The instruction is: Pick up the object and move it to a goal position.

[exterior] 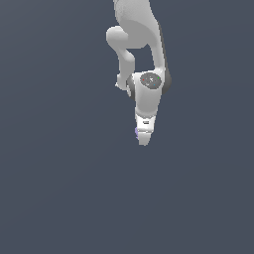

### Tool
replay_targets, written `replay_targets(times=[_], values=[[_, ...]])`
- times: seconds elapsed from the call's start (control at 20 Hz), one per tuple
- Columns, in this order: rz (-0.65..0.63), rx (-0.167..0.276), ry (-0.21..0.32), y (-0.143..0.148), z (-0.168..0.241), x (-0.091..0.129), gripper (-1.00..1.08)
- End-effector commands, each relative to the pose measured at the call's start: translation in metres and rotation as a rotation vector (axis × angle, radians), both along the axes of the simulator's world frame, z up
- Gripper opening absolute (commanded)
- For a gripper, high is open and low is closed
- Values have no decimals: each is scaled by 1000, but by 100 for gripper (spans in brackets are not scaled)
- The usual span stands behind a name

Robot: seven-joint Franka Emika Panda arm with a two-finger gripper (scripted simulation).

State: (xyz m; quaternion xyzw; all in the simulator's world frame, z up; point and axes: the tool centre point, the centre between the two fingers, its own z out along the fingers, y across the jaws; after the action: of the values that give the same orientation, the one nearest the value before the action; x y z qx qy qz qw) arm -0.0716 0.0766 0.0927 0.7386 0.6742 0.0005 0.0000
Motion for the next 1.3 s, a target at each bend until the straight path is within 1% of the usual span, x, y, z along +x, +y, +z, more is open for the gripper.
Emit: replay_targets(times=[0.0,0.45,0.65,0.95,1.25], values=[[1,0,0,17,14,7,-100],[0,1,1,87,71,38,-100],[-1,1,1,111,91,50,-100],[-1,0,1,132,109,61,-100],[-1,0,1,141,116,67,-100]])
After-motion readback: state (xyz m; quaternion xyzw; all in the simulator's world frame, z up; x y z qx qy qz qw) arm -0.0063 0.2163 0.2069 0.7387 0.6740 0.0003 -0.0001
